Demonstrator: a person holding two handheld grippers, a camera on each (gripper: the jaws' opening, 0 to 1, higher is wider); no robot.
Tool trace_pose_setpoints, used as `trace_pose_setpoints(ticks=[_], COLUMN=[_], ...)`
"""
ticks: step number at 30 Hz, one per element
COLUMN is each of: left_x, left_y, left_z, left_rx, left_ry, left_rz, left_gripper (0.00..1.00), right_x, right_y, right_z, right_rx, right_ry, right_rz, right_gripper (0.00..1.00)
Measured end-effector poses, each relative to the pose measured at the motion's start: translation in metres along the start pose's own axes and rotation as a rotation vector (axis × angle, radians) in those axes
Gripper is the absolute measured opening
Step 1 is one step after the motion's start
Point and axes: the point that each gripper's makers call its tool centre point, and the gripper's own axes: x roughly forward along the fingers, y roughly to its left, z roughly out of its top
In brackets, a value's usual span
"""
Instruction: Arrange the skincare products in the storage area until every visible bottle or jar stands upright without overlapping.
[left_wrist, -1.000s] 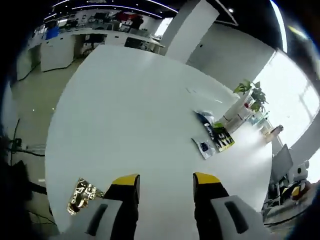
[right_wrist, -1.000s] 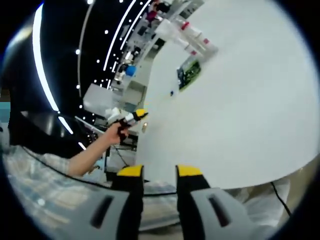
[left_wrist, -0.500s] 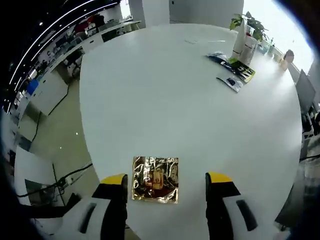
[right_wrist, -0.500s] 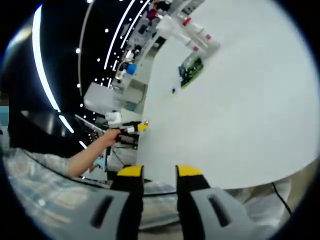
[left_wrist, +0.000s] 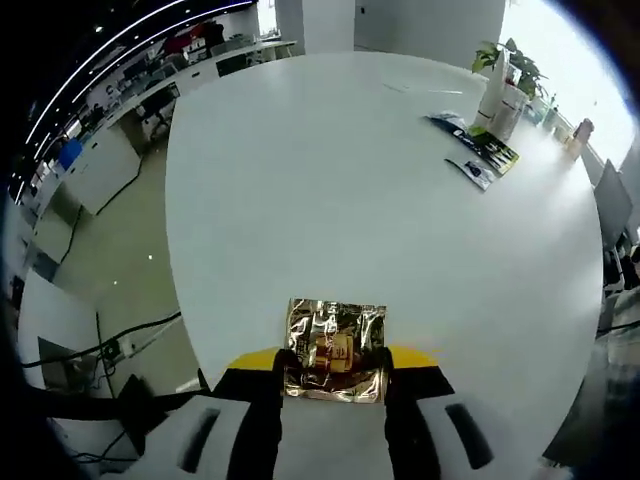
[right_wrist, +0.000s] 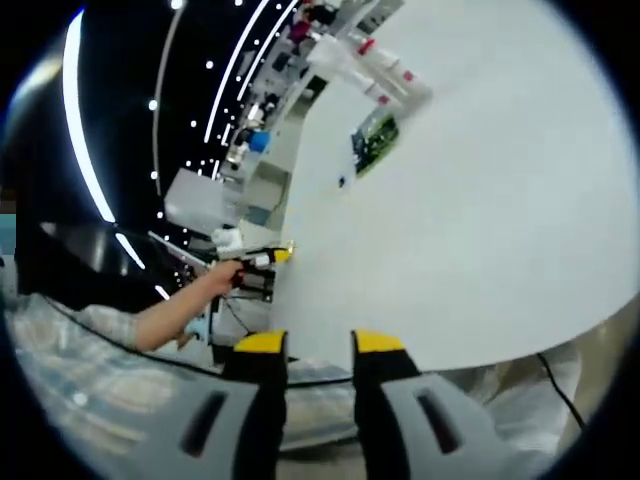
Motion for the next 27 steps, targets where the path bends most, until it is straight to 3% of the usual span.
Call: trace_pose_setpoints(ticks=[7, 12, 17, 27], left_x=[-0.003, -0.008, -0.013, -0.029], left_y=[-0.015, -0.037, -0.070, -0.162], left_z=[-0.001, 0.012, 0.025, 0.039], left_rx=[-0.002, 0.006, 0.027, 0.048], left_ry=[0.009, -0.050, -0.103, -0.205], left_rz=[-0.010, -0.056, -0.111, -0.260], left_gripper=[0.39, 0.39, 0.39, 0.38], right_x=[0.001, 0.004, 0.011, 0.024], right_y=[0.000, -0.002, -0.001, 0.007], right_z=[0.005, 0.008, 0.010, 0.025], right_rx=[-0.005, -0.005, -0.005, -0.049], right_ry=[-0.004, -0.001, 0.010, 0.031], right_rz=[0.004, 0.006, 0.017, 0.041], right_gripper=[0.24, 0.24, 0.24, 0.24])
